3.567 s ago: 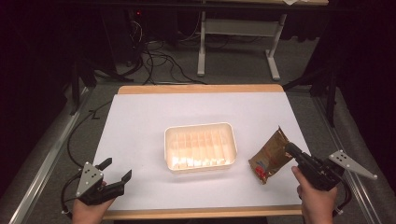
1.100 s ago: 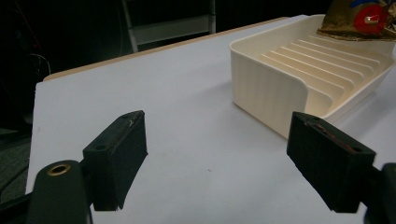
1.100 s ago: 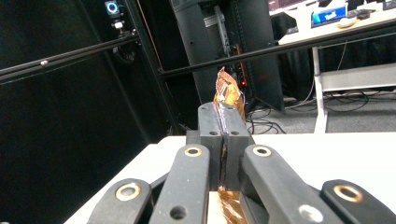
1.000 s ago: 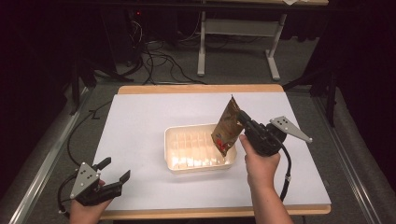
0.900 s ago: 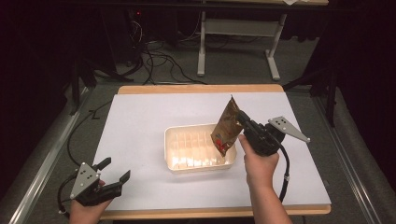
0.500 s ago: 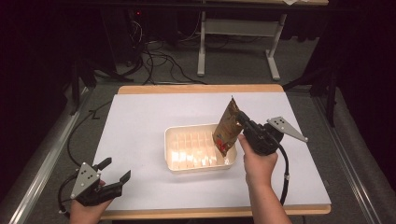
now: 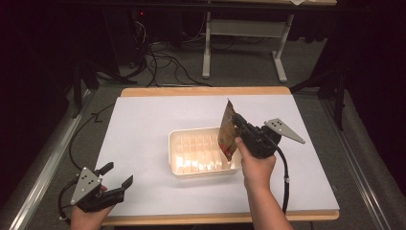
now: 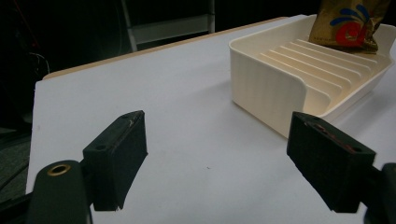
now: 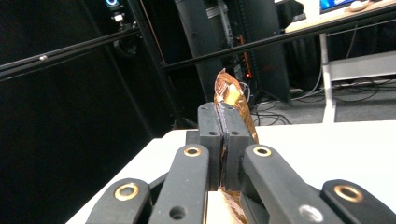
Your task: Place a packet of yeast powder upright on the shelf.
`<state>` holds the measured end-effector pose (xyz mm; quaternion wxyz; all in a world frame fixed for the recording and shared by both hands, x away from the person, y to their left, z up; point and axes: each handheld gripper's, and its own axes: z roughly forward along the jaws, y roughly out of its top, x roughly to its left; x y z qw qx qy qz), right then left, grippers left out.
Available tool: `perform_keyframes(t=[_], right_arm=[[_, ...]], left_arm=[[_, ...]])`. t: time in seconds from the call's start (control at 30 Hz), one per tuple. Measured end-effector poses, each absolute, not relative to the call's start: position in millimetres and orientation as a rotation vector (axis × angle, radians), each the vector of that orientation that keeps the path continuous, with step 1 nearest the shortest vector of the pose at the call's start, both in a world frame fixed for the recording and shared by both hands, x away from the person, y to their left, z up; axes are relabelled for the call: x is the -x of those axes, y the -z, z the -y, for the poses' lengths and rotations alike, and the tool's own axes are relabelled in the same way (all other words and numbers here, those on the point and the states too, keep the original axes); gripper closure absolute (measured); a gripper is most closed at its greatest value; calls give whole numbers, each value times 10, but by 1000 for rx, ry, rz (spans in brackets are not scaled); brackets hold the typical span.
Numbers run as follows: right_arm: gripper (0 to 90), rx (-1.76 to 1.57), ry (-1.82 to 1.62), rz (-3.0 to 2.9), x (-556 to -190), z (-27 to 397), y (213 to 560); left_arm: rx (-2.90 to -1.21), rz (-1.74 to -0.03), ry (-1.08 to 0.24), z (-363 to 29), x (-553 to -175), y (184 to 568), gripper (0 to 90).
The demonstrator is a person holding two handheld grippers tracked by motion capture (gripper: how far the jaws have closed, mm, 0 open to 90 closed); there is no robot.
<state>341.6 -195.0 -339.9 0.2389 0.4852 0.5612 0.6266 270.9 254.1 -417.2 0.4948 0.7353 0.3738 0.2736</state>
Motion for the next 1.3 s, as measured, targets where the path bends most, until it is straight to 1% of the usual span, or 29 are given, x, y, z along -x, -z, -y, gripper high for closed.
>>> perform_keyframes(t=[0.43, 1.03, 1.3], right_arm=[[900, -1325, -1734, -1565, -3453, 1738, 3386], [900, -1356, -1729, -1574, -3512, 1742, 3506], [895, -1385, -1725, -1548, -3522, 1845, 3565]], left_arm=[[-1772, -908, -658, -2563, -2696, 4169, 207], [-1774, -916, -660, -2582, -2673, 4174, 208], [-1780, -913, -659, -2581, -2676, 4177, 208]])
